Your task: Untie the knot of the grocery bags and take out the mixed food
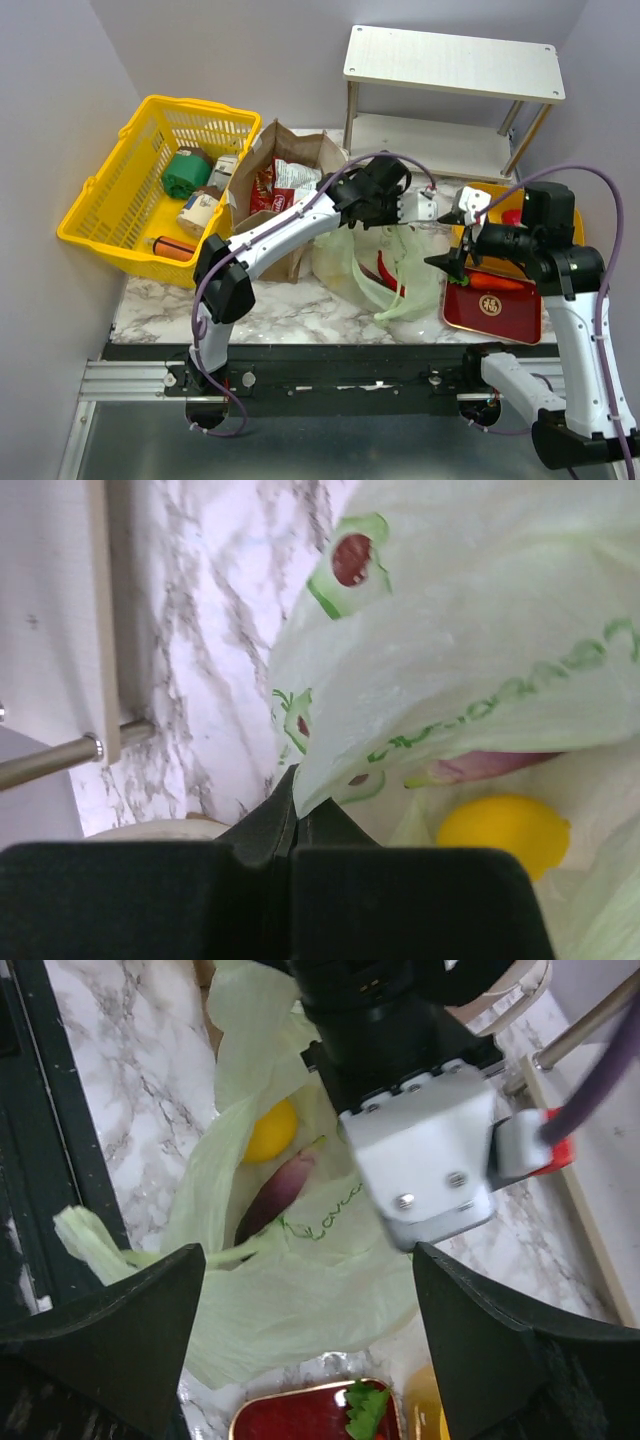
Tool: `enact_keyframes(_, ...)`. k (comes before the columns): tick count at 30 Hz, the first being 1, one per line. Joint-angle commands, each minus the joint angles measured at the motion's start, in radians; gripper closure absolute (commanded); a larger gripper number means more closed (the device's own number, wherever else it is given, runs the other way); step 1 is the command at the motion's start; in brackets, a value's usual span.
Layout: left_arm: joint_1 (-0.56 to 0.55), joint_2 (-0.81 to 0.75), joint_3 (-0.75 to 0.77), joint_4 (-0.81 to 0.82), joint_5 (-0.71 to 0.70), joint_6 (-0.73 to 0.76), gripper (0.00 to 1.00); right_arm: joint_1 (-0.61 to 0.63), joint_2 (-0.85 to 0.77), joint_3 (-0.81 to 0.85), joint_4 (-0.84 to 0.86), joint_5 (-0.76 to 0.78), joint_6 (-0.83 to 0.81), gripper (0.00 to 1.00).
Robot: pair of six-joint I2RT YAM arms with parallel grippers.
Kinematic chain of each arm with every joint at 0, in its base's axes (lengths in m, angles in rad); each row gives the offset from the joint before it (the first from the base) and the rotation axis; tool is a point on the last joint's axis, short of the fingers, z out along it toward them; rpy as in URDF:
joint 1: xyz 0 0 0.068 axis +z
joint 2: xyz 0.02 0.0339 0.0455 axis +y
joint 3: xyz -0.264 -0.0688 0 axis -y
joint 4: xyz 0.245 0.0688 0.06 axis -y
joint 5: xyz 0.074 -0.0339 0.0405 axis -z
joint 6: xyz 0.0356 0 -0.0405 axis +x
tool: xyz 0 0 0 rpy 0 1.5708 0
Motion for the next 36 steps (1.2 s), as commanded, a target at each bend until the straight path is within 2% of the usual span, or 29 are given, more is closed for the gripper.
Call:
enact_keyframes(1, 0.008, 0.059, 0.181, -0.049, 0.039, -0.246, 1.00, 0.006, -0.103, -0.024, -0.088, -0.019, -0.176, 0.08)
enact_keyframes(4, 0.010, 0.085, 0.300, -0.059, 0.024, -0.380, 1.00, 0.004, -0.159, -0.066, -0.050, -0.039, -0.190, 0.08)
enact_keyframes(9, 0.008, 0.071, 0.343, -0.002, -0.074, -0.412, 1.00, 0.006, -0.104, -0.100, 0.016, -0.081, -0.200, 0.11)
enact_keyframes(14, 0.033, 0.067, 0.292, -0.005, -0.131, -0.441, 1.00, 0.016, -0.019, -0.083, 0.109, -0.112, -0.125, 0.14)
enact_keyframes(19, 0.047, 0.031, 0.194, 0.001, -0.251, -0.458, 1.00, 0.044, 0.013, -0.145, 0.168, -0.063, -0.068, 0.15)
enact_keyframes(22, 0.068, -0.001, 0.157, 0.011, -0.249, -0.471, 1.00, 0.055, 0.012, -0.194, 0.168, -0.054, -0.080, 0.16)
enact_keyframes(24, 0.076, -0.009, 0.157, 0.004, -0.257, -0.490, 0.58, 0.064, 0.012, -0.217, 0.182, -0.051, -0.077, 0.17)
enact_keyframes(26, 0.094, -0.024, 0.169, 0.003, -0.250, -0.530, 0.33, 0.070, 0.012, -0.266, 0.215, -0.028, -0.065, 0.19)
enact_keyframes(29, 0.122, -0.062, 0.206, -0.009, -0.175, -0.547, 0.22, 0.085, 0.021, -0.310, 0.263, 0.024, -0.039, 0.25)
enact_keyframes(34, 0.154, -0.098, 0.220, -0.100, -0.046, -0.559, 0.20, 0.153, 0.092, -0.304, 0.343, 0.093, -0.029, 0.37)
enact_keyframes(36, 0.166, -0.117, 0.182, -0.127, -0.003, -0.573, 0.20, 0.168, 0.133, -0.287, 0.369, 0.115, -0.036, 0.40)
